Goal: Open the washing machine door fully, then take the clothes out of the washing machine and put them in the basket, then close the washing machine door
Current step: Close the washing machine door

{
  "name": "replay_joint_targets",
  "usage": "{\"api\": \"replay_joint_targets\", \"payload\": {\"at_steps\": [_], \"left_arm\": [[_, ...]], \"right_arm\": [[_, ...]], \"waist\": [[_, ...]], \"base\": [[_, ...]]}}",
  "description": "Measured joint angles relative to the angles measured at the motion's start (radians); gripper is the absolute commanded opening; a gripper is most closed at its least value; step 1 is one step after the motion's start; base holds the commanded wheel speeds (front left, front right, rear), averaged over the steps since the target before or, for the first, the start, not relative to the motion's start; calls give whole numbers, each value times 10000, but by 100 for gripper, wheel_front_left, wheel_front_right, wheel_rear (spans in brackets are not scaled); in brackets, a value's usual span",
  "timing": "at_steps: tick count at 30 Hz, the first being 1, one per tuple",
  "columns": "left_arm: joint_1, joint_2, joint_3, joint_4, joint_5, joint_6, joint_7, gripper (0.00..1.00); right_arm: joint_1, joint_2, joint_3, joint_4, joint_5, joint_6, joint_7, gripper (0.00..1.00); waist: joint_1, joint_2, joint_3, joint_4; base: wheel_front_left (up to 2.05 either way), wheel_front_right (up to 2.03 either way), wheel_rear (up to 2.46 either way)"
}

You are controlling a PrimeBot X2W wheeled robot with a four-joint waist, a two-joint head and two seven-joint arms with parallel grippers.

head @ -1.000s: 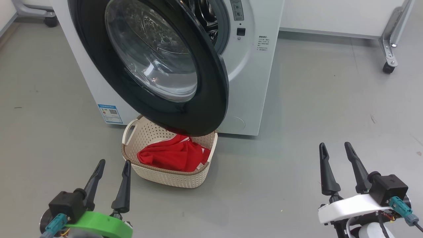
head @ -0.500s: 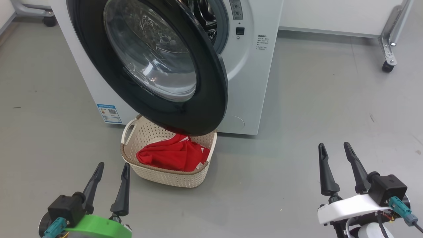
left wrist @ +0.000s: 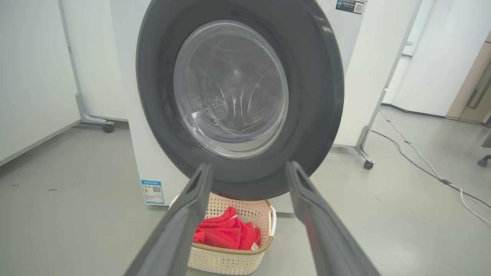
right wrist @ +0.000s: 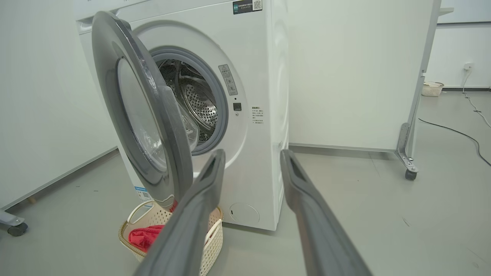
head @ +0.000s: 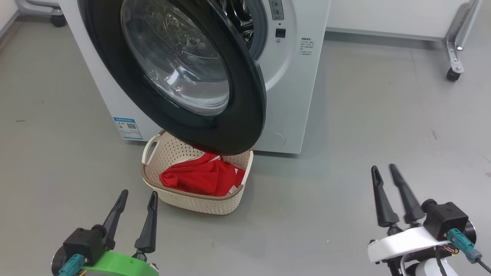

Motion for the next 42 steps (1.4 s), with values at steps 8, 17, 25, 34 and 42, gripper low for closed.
{"api": "replay_joint_targets", "payload": {"at_steps": [8,17,25,34,42], "left_arm": [[-6,-134,-46,-109,77,-79,2,100],[-329,-449,-303,-238,217,-167,0,100],[-1013,-729,-349,-332,303,-253,0,100],[-1721,-961,-203,-449,316,-265,0,100],[-2106,-1095,69,-449,314,-303,0,100]], "right_arm": [[-119,-487,779,-245,-282,556,167,0],[-1745,-1011,1381,-324,-594,796,646,0],[-3489,-1208,1979,-142,-769,884,1198,0],[-5379,-1586,2420,412,-792,886,1682,0],[-6407,-2023,3149,848,-734,886,1825,0]], "waist": [[0,0,471,225],[0,0,1343,647],[0,0,2174,1222],[0,0,3255,1909],[0,0,3945,2286]], "base": [[0,0,0],[0,0,0],[0,0,0],[0,0,0],[0,0,0]]}}
